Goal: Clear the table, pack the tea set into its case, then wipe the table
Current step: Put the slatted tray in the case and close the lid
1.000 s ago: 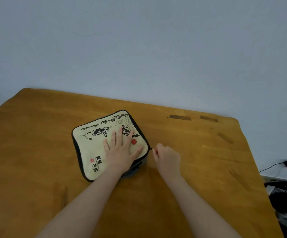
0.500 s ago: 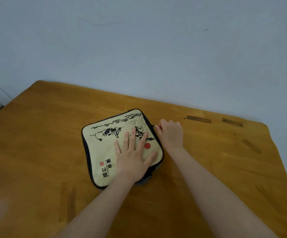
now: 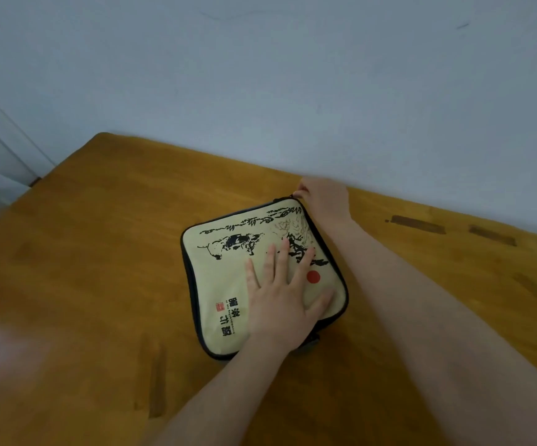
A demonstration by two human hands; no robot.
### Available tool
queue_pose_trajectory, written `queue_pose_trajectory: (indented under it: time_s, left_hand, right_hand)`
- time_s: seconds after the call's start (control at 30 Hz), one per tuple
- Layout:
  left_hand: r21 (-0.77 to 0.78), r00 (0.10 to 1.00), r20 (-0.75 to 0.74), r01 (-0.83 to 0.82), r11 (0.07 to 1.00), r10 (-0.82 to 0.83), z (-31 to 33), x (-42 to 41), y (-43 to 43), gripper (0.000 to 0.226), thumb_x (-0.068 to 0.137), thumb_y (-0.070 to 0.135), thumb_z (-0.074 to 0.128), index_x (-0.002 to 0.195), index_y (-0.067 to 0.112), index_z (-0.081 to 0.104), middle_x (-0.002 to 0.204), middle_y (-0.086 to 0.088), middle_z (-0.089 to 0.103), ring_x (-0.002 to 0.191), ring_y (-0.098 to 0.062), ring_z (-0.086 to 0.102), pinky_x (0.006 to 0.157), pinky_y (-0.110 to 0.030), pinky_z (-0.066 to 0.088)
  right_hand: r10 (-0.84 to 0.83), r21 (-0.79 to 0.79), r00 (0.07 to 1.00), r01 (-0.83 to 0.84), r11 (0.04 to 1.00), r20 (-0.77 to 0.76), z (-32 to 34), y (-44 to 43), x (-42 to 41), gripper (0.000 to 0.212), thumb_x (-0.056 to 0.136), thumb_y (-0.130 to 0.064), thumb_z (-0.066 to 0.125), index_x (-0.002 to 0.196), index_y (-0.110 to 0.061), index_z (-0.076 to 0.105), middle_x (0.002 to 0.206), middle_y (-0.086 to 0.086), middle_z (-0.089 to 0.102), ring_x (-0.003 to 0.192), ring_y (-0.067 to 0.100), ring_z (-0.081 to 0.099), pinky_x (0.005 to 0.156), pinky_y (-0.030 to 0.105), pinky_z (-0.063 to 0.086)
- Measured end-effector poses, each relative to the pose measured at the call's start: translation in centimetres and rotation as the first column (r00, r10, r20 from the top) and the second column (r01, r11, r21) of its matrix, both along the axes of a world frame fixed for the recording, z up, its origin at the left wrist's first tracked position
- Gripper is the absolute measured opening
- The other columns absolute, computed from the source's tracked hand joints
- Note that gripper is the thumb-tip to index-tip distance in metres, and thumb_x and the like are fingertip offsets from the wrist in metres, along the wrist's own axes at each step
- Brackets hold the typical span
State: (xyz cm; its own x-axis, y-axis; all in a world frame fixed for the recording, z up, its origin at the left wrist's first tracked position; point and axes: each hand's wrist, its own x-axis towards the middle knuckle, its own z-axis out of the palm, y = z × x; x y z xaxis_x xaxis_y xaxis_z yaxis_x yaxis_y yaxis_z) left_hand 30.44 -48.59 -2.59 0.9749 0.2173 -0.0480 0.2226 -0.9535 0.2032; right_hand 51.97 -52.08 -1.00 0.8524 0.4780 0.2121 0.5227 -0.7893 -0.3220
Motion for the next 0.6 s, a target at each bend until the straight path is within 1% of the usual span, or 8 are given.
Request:
queue_pose_trajectory:
  time_s: [0.1,0.2,0.3,0.37,0.43,0.47,0.53,0.6]
  left_hand:
    - [-0.010,1.000,0.003,-0.007,1.000,0.007,-0.2,0.1,0.1,0.071,0.087,0.076,0.005,0.147,0.046,-0.018,0.158,0.002,-0.024,0.144,-0.021,-0.026,0.115,-0.057,-0.010]
    - [-0.011,1.000,-0.003,-0.004,1.000,0.004,-0.3,0.1,0.1,0.072,0.087,0.077,0.005,0.147,0.045,-0.018,0.158,0.002,-0.024,0.145,-0.022,-0.024,0.115,-0.057,-0.010]
    - [-0.007,1.000,-0.009,-0.001,1.000,0.001,-0.3,0.1,0.1,0.073,0.086,0.077,0.003,0.148,0.045,-0.017,0.159,0.002,-0.023,0.145,-0.023,-0.023,0.115,-0.058,-0.009]
    - [0.007,1.000,-0.019,-0.006,1.000,0.006,-0.3,0.2,0.1,0.073,0.086,0.077,0.003,0.148,0.045,-0.017,0.159,0.001,-0.022,0.146,-0.023,-0.022,0.114,-0.058,-0.009]
    - [0.016,0.999,-0.031,-0.010,1.000,0.011,-0.1,0.2,0.2,0.073,0.086,0.077,0.005,0.148,0.045,-0.016,0.159,0.001,-0.021,0.146,-0.023,-0.020,0.114,-0.058,-0.009]
    - [0.019,0.999,-0.040,-0.005,1.000,0.006,0.1,0.1,0.2,0.073,0.086,0.076,0.006,0.148,0.044,-0.016,0.159,0.001,-0.021,0.147,-0.023,-0.019,0.114,-0.058,-0.009]
    - [0.002,0.998,-0.063,0.004,1.000,-0.004,0.4,0.1,0.2,0.073,0.087,0.075,0.011,0.148,0.044,-0.016,0.160,0.001,-0.021,0.147,-0.023,-0.018,0.114,-0.058,-0.009]
    - [-0.026,0.994,-0.099,0.032,0.999,-0.034,0.7,0.2,0.6,0.072,0.089,0.073,0.016,0.148,0.046,-0.016,0.160,0.002,-0.020,0.147,-0.023,-0.019,0.115,-0.057,-0.010]
  right_hand:
    - [0.088,0.008,0.994,-0.088,0.996,-0.066,0.6,1.0,0.4,0.019,0.091,-0.030,0.059,0.093,-0.016,0.071,0.096,0.000,0.072,0.095,0.020,0.063,0.078,0.035,0.048]
    - [0.123,-0.005,0.987,-0.124,0.992,-0.101,1.2,1.5,0.5,0.017,0.090,-0.030,0.061,0.092,-0.017,0.071,0.095,0.000,0.071,0.094,0.021,0.062,0.079,0.034,0.048]
    - [0.062,0.080,0.985,-0.050,0.996,-0.159,1.1,0.7,-0.1,0.016,0.092,-0.030,0.060,0.093,-0.019,0.072,0.097,-0.004,0.069,0.096,0.016,0.060,0.073,0.029,0.040]
    - [0.014,0.220,0.964,0.046,0.974,-0.265,0.7,-0.2,-1.5,0.019,0.094,-0.029,0.057,0.105,-0.020,0.070,0.107,-0.003,0.068,0.101,0.015,0.060,0.080,0.031,0.045]
    - [0.011,0.315,0.911,0.132,0.940,-0.412,0.3,-1.4,-3.6,0.032,0.096,-0.034,0.054,0.120,-0.014,0.063,0.115,-0.001,0.064,0.104,0.016,0.059,0.089,0.032,0.046]
    - [0.010,0.330,0.878,0.170,0.928,-0.478,0.0,-2.2,-4.9,0.036,0.097,-0.037,0.053,0.119,-0.011,0.063,0.110,0.000,0.064,0.101,0.017,0.059,0.086,0.031,0.045]
    - [0.020,0.335,0.819,0.212,0.918,-0.573,-0.4,-3.8,-7.6,0.039,0.099,-0.043,0.047,0.100,-0.010,0.067,0.091,-0.002,0.065,0.085,0.018,0.059,0.071,0.029,0.044]
    - [0.011,0.328,0.773,0.256,0.909,-0.635,-0.5,-5.3,-9.8,0.041,0.100,-0.045,0.042,0.086,-0.016,0.067,0.083,-0.001,0.067,0.078,0.018,0.061,0.063,0.028,0.044]
